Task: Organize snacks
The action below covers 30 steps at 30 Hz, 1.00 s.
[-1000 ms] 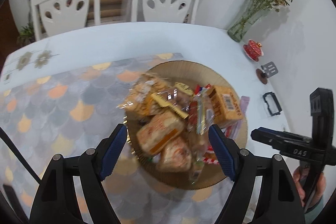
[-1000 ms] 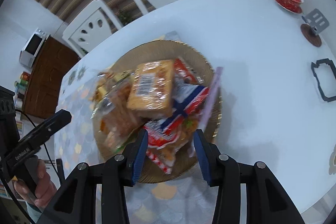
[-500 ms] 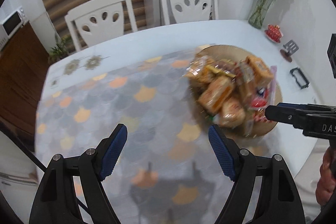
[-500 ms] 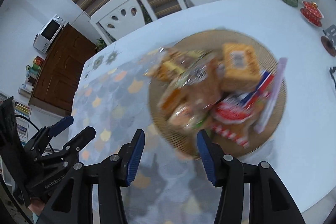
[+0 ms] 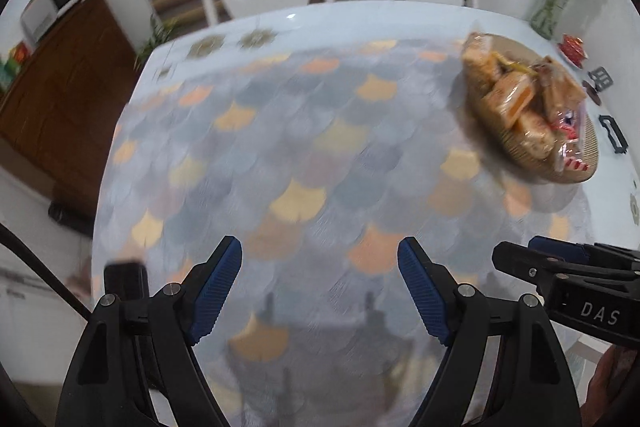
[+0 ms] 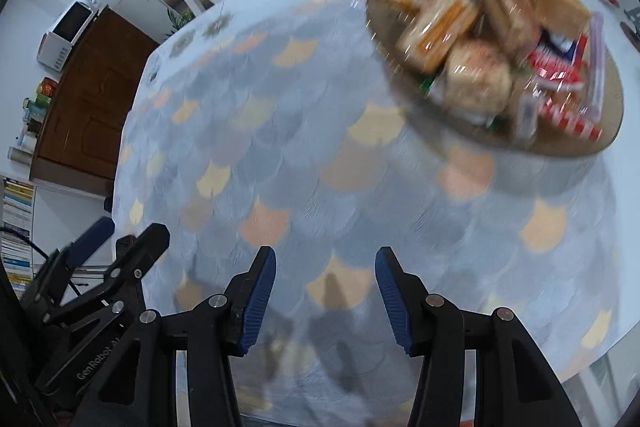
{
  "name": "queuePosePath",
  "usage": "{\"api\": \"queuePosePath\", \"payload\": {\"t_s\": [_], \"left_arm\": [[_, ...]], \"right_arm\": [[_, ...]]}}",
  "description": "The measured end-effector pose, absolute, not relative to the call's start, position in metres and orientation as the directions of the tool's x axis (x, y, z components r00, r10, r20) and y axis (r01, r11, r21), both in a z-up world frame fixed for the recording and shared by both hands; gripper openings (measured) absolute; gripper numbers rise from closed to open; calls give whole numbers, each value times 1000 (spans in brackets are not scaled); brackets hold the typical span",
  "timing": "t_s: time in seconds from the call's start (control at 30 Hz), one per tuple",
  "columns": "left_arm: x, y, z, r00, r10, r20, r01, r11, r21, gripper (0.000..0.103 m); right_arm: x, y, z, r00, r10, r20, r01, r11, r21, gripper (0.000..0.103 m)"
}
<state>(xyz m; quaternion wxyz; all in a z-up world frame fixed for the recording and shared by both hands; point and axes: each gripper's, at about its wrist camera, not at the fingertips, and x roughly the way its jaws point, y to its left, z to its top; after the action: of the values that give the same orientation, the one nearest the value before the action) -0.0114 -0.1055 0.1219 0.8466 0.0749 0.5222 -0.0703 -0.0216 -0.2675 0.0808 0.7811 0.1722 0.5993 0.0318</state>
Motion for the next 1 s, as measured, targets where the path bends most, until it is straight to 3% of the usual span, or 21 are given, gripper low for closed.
{"api": "queuePosePath", "payload": {"t_s": [0.37,1.0], "left_arm": [[-18,-84,111,420,-40,-907,159,987,30,79],[-22,-94,103,385,-55,-921,181,983,16,79]], "right_arm": [[-31,-242,81,281,153,-947,150,968,201,50],[-33,-242,78,263,117,-958,154,975,161,50]]}}
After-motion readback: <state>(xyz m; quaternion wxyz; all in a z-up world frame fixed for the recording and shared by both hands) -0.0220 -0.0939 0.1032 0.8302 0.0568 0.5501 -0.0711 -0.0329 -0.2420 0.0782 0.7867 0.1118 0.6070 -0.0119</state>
